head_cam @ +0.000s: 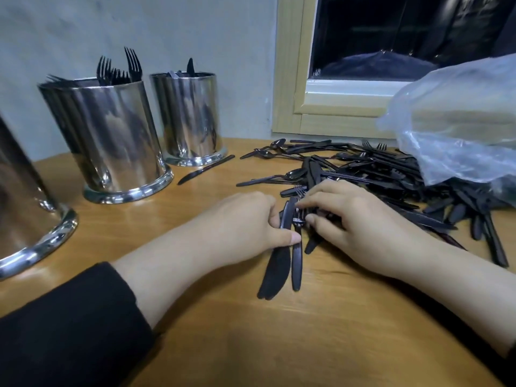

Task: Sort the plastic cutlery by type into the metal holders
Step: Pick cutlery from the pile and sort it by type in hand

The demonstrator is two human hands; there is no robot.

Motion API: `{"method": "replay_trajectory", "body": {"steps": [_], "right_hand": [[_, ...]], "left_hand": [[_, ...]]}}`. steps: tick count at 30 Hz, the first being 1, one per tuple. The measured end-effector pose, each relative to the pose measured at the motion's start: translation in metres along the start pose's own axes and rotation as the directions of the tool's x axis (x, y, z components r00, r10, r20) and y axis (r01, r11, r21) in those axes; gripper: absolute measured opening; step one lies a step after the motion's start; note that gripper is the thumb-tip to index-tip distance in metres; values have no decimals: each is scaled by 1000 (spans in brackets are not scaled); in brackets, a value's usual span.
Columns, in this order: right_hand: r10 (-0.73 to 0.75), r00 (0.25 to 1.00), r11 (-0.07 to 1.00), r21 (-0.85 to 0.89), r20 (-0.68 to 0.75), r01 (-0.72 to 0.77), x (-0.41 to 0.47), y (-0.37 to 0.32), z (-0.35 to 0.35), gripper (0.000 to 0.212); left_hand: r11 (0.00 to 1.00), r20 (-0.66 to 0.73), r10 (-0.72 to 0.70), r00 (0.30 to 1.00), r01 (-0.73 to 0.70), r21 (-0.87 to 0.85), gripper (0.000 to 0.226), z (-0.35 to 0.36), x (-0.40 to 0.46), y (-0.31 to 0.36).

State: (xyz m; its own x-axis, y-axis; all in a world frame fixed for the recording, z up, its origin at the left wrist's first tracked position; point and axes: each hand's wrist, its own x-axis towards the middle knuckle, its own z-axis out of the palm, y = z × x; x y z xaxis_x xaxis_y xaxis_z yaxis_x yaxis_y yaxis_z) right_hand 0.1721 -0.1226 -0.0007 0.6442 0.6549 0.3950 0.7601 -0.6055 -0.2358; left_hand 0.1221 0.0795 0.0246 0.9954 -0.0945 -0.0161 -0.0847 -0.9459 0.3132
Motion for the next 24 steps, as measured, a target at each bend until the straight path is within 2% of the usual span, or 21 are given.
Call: {"method": "replay_trajectory", "body": {"steps": [7,13,16,20,24], "right_hand": [[28,1000,1000,13,-14,-28,-2,-1,-2,31],[31,999,999,-41,32,-30,-2,-4,-1,36],[41,999,999,-21,-17,-41,-2,-4,-7,33],[174,956,985,34,-236,-171,-4,0,-28,17],[313,927,950,56,-208,-308,-9,6,-34,17]], "left_hand": [[986,29,-37,999,41,-160,31,-1,-2,-3],[974,47,-54,997,63,-216,27,1,-2,-1],[970,38,-62,997,69,-235,23,2,-2,0],[964,-28,-65,997,56,-261,23,1,-2,-4],[937,-174,-27,984,-35,-347,21,-2,-1,-10]]}}
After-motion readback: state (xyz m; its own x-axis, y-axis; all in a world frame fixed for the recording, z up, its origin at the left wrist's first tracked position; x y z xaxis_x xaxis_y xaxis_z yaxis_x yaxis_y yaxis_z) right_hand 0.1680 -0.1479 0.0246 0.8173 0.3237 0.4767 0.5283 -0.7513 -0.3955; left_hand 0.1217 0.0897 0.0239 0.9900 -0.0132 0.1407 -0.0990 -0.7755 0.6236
